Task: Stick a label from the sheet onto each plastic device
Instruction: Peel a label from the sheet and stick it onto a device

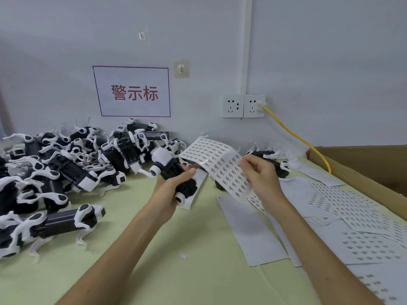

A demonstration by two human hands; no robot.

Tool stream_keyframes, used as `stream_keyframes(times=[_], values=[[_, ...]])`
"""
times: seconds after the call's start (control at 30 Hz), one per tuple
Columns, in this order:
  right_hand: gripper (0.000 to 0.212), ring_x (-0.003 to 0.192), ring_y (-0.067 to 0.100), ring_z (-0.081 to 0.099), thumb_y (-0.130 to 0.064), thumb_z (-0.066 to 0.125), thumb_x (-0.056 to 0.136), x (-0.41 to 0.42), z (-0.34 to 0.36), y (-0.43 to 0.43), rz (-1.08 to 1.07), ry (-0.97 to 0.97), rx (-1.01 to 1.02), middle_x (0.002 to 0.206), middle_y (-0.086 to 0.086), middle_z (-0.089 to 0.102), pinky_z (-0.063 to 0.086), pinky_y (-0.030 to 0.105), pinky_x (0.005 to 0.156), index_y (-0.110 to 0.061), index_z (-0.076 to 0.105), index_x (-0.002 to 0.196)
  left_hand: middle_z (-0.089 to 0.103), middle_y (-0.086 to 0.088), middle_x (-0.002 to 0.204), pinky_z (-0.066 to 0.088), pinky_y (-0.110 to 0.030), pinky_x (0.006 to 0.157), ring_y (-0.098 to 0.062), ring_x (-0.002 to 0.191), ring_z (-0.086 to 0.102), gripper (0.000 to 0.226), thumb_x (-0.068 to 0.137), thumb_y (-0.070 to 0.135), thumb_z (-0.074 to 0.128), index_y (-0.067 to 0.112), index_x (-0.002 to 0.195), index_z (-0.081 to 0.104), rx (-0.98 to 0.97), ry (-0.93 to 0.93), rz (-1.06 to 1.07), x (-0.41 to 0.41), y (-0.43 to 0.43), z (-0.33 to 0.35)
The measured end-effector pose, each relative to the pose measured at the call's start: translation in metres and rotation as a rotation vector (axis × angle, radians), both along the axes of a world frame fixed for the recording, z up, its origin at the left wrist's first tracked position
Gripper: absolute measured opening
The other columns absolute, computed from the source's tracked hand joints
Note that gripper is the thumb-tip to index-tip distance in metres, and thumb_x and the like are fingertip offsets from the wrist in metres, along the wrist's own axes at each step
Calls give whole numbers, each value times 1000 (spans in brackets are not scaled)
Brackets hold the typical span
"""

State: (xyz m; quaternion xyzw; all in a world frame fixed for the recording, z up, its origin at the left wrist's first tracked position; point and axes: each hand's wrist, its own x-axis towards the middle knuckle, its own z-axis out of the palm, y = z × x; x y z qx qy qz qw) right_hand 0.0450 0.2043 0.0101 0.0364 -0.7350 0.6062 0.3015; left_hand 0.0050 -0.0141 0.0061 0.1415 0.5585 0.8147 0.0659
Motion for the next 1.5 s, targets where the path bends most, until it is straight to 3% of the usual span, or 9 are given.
stream_keyframes(times=[0.07, 0.27, 0.37, 0.53, 0.7, 0.93, 1.07, 1.3, 1.5], values=[[24, 72, 10, 54, -10, 54, 101, 1, -1, -10, 26, 17, 14, 78, 0, 61, 43, 26, 63, -13, 66, 81, 62, -11, 87, 54, -21, 58, -20, 82, 62, 17, 80, 10, 78, 11, 85, 62, -4, 38, -39, 5, 6, -1], [15, 81, 13, 69, -3, 58, 97, 3, -4, -24, 17, 61, 115, 88, -1, 72, 53, 30, 70, -14, 67, 102, 70, -24, 120, 54, -46, 92, -34, 113, 69, 27, 88, -3, 70, -4, 113, 62, 19, 32, 71, 7, 9, -2], [35, 86, 2, 61, 3, 65, 88, 8, -6, -30, -131, 189, 346, 100, -5, 60, 48, 12, 70, -20, 63, 113, 72, -20, 110, 53, -43, 89, -32, 107, 71, 17, 88, -4, 70, 6, 97, 60, 11, 44, 82, 6, 9, -3], [22, 101, 12, 59, -4, 78, 82, 14, -9, -41, -136, 396, 584, 104, 0, 59, 43, 14, 90, -11, 73, 103, 61, -8, 82, 54, -27, 60, -19, 77, 62, 20, 86, -2, 73, 9, 90, 57, -26, 97, 12, 11, 15, -5], [15, 93, 8, 63, -11, 80, 82, 14, -11, -45, -85, 359, 513, 95, -4, 68, 47, 20, 83, -12, 75, 96, 63, 0, 73, 46, -19, 46, -13, 63, 62, 16, 89, 1, 71, 9, 90, 57, 13, 101, -62, 16, 18, -5], [14, 83, 7, 68, -19, 83, 78, 12, -12, -44, -143, 376, 426, 85, -8, 74, 57, 31, 77, -11, 77, 87, 71, -3, 86, 53, -23, 64, -17, 81, 69, 22, 81, 4, 78, 15, 87, 59, 39, 102, -115, 16, 18, -6], [12, 82, 2, 68, -13, 83, 78, 10, -13, -43, -132, 373, 413, 86, -11, 73, 55, 23, 77, -13, 77, 88, 73, -6, 92, 54, -27, 71, -21, 87, 69, 19, 73, 10, 76, 16, 85, 61, 44, 108, -120, 13, 17, -7], [6, 77, 4, 66, -15, 79, 79, 9, -14, -42, -92, 374, 402, 81, -8, 74, 53, 21, 69, -15, 78, 85, 72, 0, 86, 54, -22, 66, -15, 81, 69, 23, 83, 1, 73, 2, 99, 58, -27, 221, -116, 13, 16, -7], [4, 68, 6, 66, -13, 78, 79, 11, -14, -40, -67, 307, 369, 72, -8, 71, 53, 21, 66, -16, 79, 79, 72, -4, 92, 51, -34, 74, -21, 83, 68, 15, 70, 8, 73, 20, 76, 68, -117, 254, -80, 15, 16, -7]])
